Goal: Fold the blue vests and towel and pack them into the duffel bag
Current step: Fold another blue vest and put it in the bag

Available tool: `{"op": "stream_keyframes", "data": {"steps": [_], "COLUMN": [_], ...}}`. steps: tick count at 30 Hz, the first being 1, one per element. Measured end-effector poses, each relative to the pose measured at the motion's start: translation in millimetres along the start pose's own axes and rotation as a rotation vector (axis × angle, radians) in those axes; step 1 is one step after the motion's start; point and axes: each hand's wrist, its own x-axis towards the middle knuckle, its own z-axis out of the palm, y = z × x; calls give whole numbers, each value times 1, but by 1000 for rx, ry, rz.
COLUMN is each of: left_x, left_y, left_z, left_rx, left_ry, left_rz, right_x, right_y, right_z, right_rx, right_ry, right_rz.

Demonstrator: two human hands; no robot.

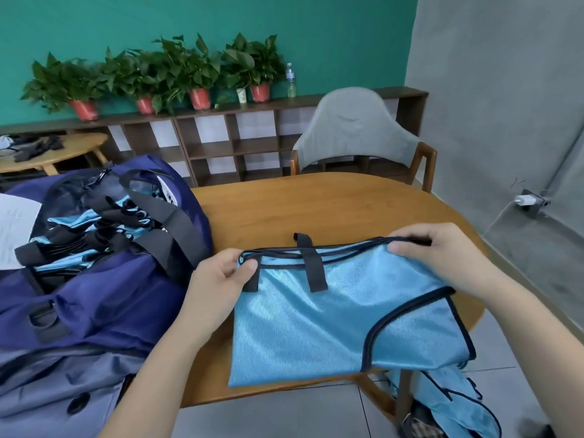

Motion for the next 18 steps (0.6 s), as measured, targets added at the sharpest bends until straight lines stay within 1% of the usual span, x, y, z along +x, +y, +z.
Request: {"op": "stream_keyframes", "data": {"steps": [2,3,5,6,8,11,13,15,18], "left_x": [16,24,36,39,40,41,42,40,36], "left_y": [-2,-6,-15,-19,-25,-30,-30,-28,-25], "left_z": [3,5,12,16,21,23,22,23,25], "left_rx": [87,199,418,472,489,520,529,510,513], "left_ry": [90,122,131,122,112,168,197,189,162], "left_rz": [-20,-27,-67,-95,-127,-104,-85,-64,-60], "right_x": [18,26,39,43,47,49,50,48,41], "right_y": [1,5,20,28,37,34,31,24,0], "right_z": [5,10,23,28,35,34,34,37,51], "right_rx": [-6,-17,-125,-186,-234,-287,-386,-465,-440], "right_ry": [36,46,13,-5,-3,-29,-43,-5,16], "right_rz": [-5,11,73,102,137,138,93,29,-73]}}
